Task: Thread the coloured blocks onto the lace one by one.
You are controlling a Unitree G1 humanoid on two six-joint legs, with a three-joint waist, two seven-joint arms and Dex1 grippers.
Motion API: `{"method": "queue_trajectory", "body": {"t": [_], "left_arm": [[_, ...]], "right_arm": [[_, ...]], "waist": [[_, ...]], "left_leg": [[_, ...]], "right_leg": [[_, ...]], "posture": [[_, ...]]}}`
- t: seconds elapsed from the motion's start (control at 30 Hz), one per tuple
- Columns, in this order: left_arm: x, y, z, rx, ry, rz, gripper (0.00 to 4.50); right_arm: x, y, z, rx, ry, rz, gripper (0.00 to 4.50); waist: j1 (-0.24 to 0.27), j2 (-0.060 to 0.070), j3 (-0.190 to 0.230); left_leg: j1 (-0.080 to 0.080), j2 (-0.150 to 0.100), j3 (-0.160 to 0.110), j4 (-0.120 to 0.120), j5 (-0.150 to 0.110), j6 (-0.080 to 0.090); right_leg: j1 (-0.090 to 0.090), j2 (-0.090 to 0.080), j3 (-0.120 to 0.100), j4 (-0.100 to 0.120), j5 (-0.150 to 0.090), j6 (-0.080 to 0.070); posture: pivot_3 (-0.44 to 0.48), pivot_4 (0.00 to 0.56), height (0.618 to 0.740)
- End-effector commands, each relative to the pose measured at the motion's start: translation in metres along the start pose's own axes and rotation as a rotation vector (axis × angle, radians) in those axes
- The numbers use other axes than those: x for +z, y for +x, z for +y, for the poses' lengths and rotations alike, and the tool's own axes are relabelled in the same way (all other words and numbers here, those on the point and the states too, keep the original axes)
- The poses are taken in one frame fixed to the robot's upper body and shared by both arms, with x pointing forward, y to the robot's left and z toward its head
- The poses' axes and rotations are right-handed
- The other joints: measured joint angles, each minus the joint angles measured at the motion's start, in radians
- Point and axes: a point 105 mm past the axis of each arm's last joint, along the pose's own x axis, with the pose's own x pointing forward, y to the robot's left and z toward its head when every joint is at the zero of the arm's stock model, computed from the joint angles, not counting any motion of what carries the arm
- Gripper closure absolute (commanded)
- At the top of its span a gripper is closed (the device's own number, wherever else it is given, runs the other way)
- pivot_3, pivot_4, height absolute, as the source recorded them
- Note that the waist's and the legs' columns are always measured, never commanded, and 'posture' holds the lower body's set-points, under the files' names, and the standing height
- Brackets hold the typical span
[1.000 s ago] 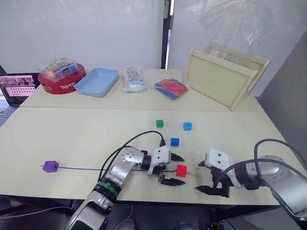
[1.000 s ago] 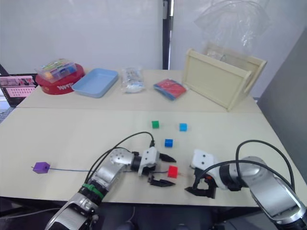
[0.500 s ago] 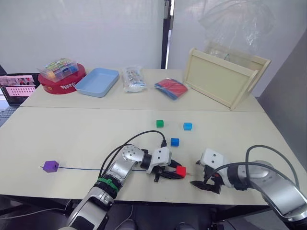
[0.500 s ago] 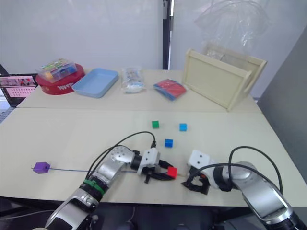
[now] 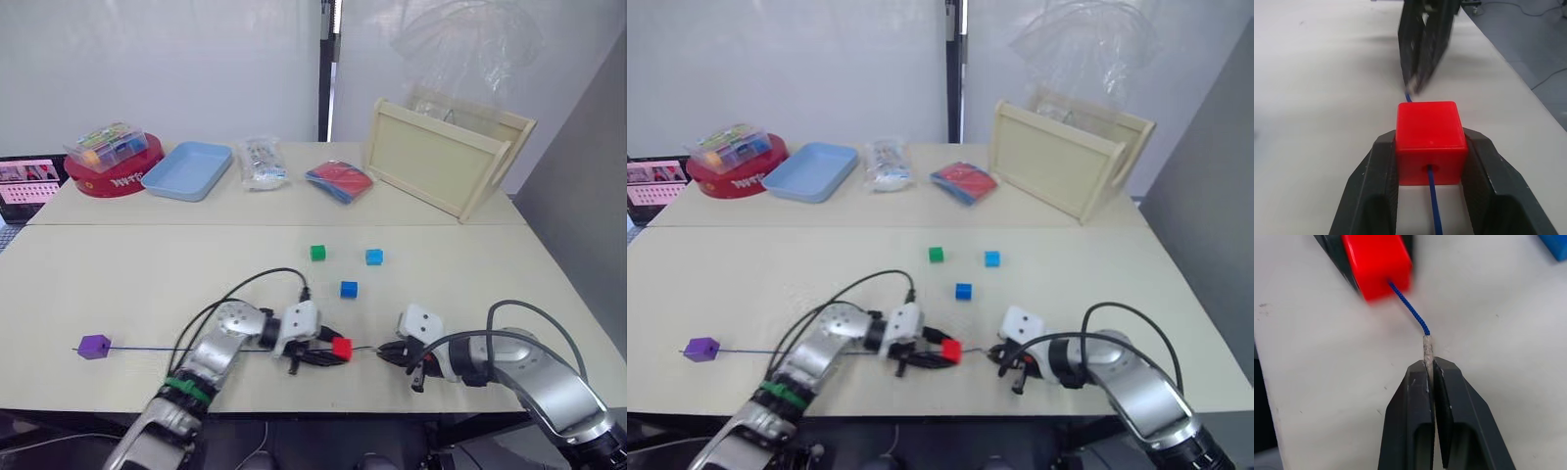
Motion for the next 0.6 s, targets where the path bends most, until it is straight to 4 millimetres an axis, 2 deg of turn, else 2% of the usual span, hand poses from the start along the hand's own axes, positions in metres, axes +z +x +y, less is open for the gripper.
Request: {"method": "queue_trajectory", "body": {"t": [0.03, 0.13, 0.37, 0.6], "left_arm": [[-0.013, -0.044, -0.002, 0.078, -0.033, 0.071, 3.29], [-0.029, -0.092, -0.005, 0.167, -0.067, 0.170, 3.29], [-0.045, -0.210, -0.008, 0.385, -0.118, 0.408, 3.29], [-0.054, -0.269, -0.012, 0.495, -0.122, 0.571, 3.29]], "right_arm": [[0.004, -0.006, -0.012, -0.014, -0.041, 0.009, 4.50], [0.012, -0.005, -0.017, 0.005, -0.073, -0.002, 4.50], [0.025, 0.002, -0.013, 0.054, -0.101, -0.034, 4.50], [0.037, 0.007, -0.008, 0.076, -0.127, -0.062, 4.50]], "waist": [[0.000, 0.000, 0.000], [-0.006, 0.000, 0.000], [-0.013, 0.002, 0.001], [0.004, 0.002, 0.001]], "left_leg": [[0.000, 0.000, 0.000, 0.000, 0.000, 0.000], [0.001, 0.000, 0.000, 0.000, 0.000, 0.000], [0.001, 0.009, 0.000, -0.004, 0.000, 0.000], [-0.002, 0.007, 0.001, -0.003, 0.000, 0.000]], "right_leg": [[0.000, 0.000, 0.000, 0.000, 0.000, 0.000], [0.000, 0.000, 0.000, 0.000, 0.000, 0.000], [-0.004, 0.008, 0.000, 0.001, 0.000, -0.001], [-0.006, 0.006, 0.000, 0.000, 0.000, -0.001]], "posture": [[0.000, 0.150, 0.740], [0.000, 0.150, 0.740], [0.000, 0.150, 0.740], [0.000, 0.150, 0.740]]}}
